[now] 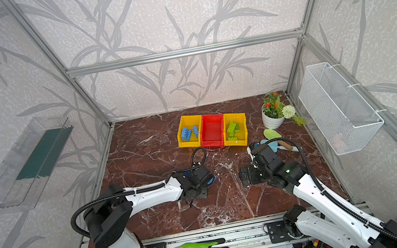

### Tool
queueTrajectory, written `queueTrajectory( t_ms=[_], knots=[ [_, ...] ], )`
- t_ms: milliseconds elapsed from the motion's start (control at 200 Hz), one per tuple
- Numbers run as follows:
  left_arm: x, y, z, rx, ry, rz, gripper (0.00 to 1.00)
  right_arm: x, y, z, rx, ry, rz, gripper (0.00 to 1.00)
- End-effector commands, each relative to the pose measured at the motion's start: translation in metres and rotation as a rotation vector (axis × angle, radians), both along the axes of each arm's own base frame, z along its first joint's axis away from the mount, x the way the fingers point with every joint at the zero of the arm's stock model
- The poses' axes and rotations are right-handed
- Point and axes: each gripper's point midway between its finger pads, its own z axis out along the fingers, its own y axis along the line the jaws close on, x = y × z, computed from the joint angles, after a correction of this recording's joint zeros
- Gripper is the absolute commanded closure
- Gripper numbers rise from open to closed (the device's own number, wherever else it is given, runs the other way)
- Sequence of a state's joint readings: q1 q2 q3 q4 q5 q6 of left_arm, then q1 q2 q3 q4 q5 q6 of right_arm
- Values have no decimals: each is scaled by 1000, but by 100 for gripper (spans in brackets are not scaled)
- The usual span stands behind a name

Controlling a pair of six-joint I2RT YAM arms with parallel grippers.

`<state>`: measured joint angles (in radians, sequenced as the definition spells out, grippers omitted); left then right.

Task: Sort the legos into containers by color
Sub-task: 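Lift the blue brick and drop it into the farthest yellow bin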

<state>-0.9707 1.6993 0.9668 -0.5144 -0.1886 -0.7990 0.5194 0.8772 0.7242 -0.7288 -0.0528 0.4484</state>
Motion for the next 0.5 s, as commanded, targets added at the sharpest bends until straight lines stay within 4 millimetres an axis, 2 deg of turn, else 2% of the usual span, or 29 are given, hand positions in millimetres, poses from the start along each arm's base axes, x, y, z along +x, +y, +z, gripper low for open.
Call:
queueTrajectory(
  t_ms=[0,105,205,395,495],
  knots=[
    [15,9,32,31,-60,2,92,7,5,9,14,-21,5,1],
    [33,12,53,18,-97,8,92,9,9,10,18,-21,14,1],
    [61,16,68,-7,-126,34,92,12,10,10,16,-21,21,1],
    [135,25,100,-45,-190,96,92,15,14,17,18,-28,35,1],
    [176,21,113,-52,-211,101,92,17,16,21,19,-31,39,1]
  ],
)
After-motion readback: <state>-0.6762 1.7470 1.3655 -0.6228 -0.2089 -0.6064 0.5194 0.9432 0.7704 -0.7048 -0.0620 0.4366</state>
